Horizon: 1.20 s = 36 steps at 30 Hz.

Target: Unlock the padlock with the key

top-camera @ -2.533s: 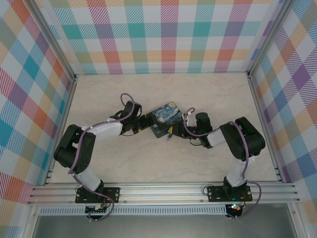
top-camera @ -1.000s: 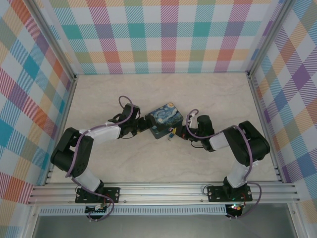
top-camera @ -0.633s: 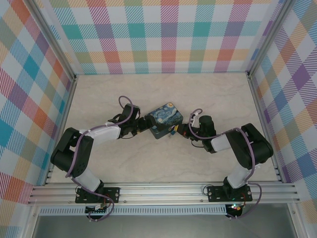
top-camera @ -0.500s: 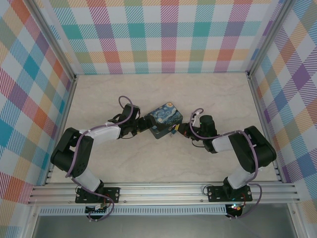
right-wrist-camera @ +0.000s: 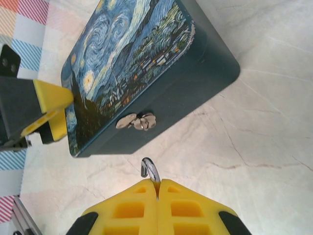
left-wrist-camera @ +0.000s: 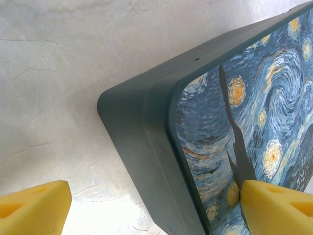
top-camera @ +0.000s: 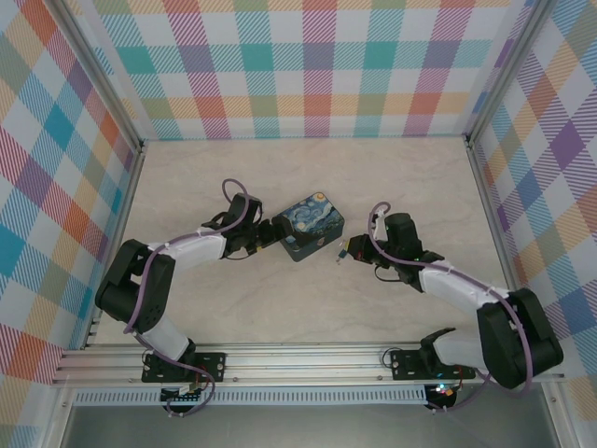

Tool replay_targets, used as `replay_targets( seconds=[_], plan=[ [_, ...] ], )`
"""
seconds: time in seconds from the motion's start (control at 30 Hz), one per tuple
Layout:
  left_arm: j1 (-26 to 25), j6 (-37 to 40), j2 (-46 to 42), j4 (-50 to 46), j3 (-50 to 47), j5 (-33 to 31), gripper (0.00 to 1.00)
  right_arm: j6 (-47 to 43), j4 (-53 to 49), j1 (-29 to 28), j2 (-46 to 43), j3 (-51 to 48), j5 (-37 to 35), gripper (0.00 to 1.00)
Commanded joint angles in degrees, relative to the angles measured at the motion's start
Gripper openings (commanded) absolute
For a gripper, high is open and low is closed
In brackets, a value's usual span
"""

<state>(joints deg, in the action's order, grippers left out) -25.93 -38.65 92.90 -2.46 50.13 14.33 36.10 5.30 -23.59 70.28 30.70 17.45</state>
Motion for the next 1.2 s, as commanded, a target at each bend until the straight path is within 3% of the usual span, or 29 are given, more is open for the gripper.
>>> replay_targets(
  seconds=[0.0, 0.37, 0.87, 1.17],
  plan=[
    [0.9, 2.2, -0.4, -3.9, 1.8, -0.4, 0.90, -6.2, -14.3, 0.2, -3.2, 4.8, -0.8, 0.00],
    [0.9, 4.2, -13.4, -2.5, -1.0, -7.0, 0.98, -11.6, -31.4, -0.3, -0.7, 15.6, 4.9, 0.00],
    [1.8, 7.6, -39.0, -9.5, -9.8, -28.8, 1.00, -11.4, -39.4, -7.8, 15.6, 21.9, 3.3, 0.00],
    [2.1, 7.3, -40.8, -11.3, -11.7, -28.3, 1.00, -12.3, -42.7, -10.5, 23.9, 26.4, 2.0, 0.00]
  ],
)
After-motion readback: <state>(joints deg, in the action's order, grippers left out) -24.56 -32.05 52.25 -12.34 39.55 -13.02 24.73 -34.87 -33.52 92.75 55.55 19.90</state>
